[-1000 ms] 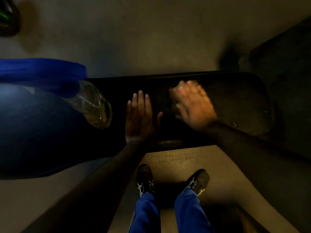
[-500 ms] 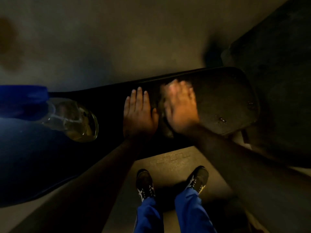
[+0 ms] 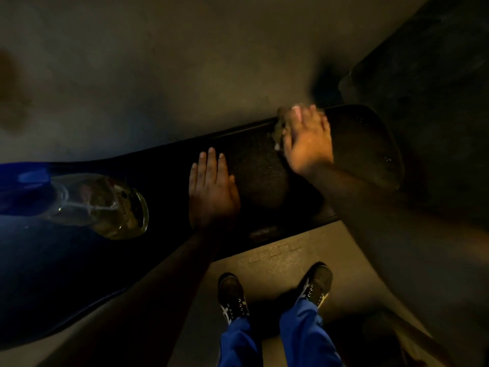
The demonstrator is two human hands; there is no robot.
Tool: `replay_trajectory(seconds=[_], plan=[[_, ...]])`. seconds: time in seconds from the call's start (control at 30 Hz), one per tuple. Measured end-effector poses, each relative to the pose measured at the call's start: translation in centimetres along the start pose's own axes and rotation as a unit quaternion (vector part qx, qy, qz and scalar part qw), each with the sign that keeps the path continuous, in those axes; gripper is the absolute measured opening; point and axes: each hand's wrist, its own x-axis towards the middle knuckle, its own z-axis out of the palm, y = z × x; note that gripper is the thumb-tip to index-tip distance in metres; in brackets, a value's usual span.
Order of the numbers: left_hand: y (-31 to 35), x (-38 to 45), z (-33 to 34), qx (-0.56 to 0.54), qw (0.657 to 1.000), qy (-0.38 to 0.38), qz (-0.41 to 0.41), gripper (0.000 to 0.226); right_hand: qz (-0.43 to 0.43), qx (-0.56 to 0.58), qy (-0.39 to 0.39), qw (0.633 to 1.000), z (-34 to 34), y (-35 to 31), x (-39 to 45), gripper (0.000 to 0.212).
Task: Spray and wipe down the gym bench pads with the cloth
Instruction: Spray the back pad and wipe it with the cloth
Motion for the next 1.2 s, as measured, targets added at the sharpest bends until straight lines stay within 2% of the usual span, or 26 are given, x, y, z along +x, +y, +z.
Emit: replay_trajectory(seconds=[0.03,0.07,0.17,0.2,0.23,0.27,0.33,0.37,0.4,0.43,0.5,0.53,0.57,0.63,0.67,0.7,0.77,0.83,0.87,0.9,0.97,1.0,1.03,1.13,1.17,1.2], plan=[[0.0,-0.1,0.0,0.007,1.0,0.0,-0.001,0.052,0.057,0.016,-0.002,0.998,0.2,-1.1,0.1,0.07],[0.2,-0.1,0.0,0.011,1.0,0.0,-0.002,0.052,0.04,0.021,0.003,0.999,0.8,-2.3,-1.1,0.07],[0.4,-0.1,-0.1,0.018,1.0,-0.004,-0.004,0.053,-0.199,0.016,-0.046,0.979,1.7,-2.7,-7.0,0.062],[0.2,-0.1,-0.1,0.01,1.0,-0.006,-0.003,0.052,-0.239,0.005,-0.053,0.97,1.6,-1.4,-7.4,0.061],[0.1,-0.1,-0.2,-0.006,1.0,-0.004,0.003,0.052,-0.23,-0.003,-0.041,0.972,1.3,-0.5,-6.7,0.061],[-0.1,0.0,-0.4,-0.03,1.0,0.0,0.009,0.051,-0.162,-0.004,-0.013,0.987,1.1,-0.2,-5.6,0.062],[-0.9,0.0,-1.0,-0.085,0.996,-0.003,0.011,0.048,0.032,0.027,0.016,0.999,1.1,-2.3,-4.3,0.065],[-1.4,-0.4,-1.3,-0.105,0.994,-0.006,0.005,0.048,0.069,0.04,0.021,0.997,1.7,-4.3,-5.0,0.066],[-1.9,-0.8,-1.7,-0.11,0.994,0.0,-0.003,0.048,0.038,0.047,0.029,0.998,2.4,-6.3,-6.5,0.066],[-2.4,-1.3,-1.9,-0.099,0.995,0.014,-0.008,0.048,-0.043,0.048,0.024,0.998,3.1,-7.6,-8.4,0.065],[-3.6,-2.7,-1.8,-0.049,0.998,0.036,-0.003,0.049,-0.234,0.009,-0.03,0.972,3.5,-6.3,-10.4,0.061],[-4.0,-3.4,-1.7,-0.023,0.999,0.035,0.007,0.05,-0.286,-0.019,-0.03,0.957,3.1,-4.7,-9.6,0.061],[-4.2,-3.8,-1.5,0.001,0.999,0.03,0.022,0.051,-0.27,-0.035,-0.022,0.962,2.5,-3.6,-8.4,0.061],[-4.5,-3.9,-1.2,0.017,0.999,0.025,0.037,0.051,-0.082,-0.01,-0.007,0.997,1.9,-3.6,-6.8,0.064],[-4.5,-3.9,-1.2,0.006,0.999,0.025,0.034,0.05,0.004,0.006,0.0,1.0,2.1,-5.2,-7.4,0.066],[-4.5,-4.0,-1.2,-0.01,0.999,0.029,0.028,0.049,0.013,0.016,0.01,1.0,2.9,-7.1,-9.0,0.068],[-4.4,-4.1,-1.2,-0.048,0.998,0.048,0.012,0.047,-0.137,0.026,-0.01,0.99,4.2,-9.1,-13.6,0.067],[-4.3,-4.2,-1.4,-0.081,0.995,0.053,-0.005,0.046,-0.287,-0.002,-0.041,0.957,4.3,-6.2,-15.0,0.061],[-4.0,-4.3,-1.6,-0.089,0.995,0.053,-0.005,0.047,-0.288,-0.018,-0.029,0.957,3.9,-4.6,-13.9,0.06],[-3.4,-4.5,-1.7,-0.095,0.994,0.048,0.0,0.047,-0.226,-0.022,-0.009,0.974,3.6,-3.6,-12.7,0.061],[-2.3,-4.7,-1.8,-0.103,0.994,0.02,0.009,0.049,-0.023,0.002,0.027,0.999,3.4,-4.2,-12.4,0.062],[-1.7,-4.9,-2.0,-0.108,0.994,0.007,0.006,0.049,0.01,0.019,0.041,0.999,3.9,-5.5,-13.6,0.064],[-1.1,-4.9,-2.1,-0.112,0.994,-0.002,-0.004,0.048,-0.031,0.036,0.04,0.998,4.5,-6.8,-15.4,0.065],[0.1,-4.3,-1.9,-0.116,0.993,-0.026,-0.012,0.047,-0.278,-0.002,-0.053,0.959,5.1,-4.2,-18.4,0.074],[0.4,-4.0,-1.7,-0.112,0.993,-0.031,0.005,0.048,-0.296,-0.017,-0.045,0.954,4.7,-2.1,-17.0,0.075],[0.6,-3.8,-1.4,-0.099,0.994,-0.04,0.03,0.05,-0.256,-0.018,-0.03,0.966,4.2,-0.6,-15.3,0.072]])
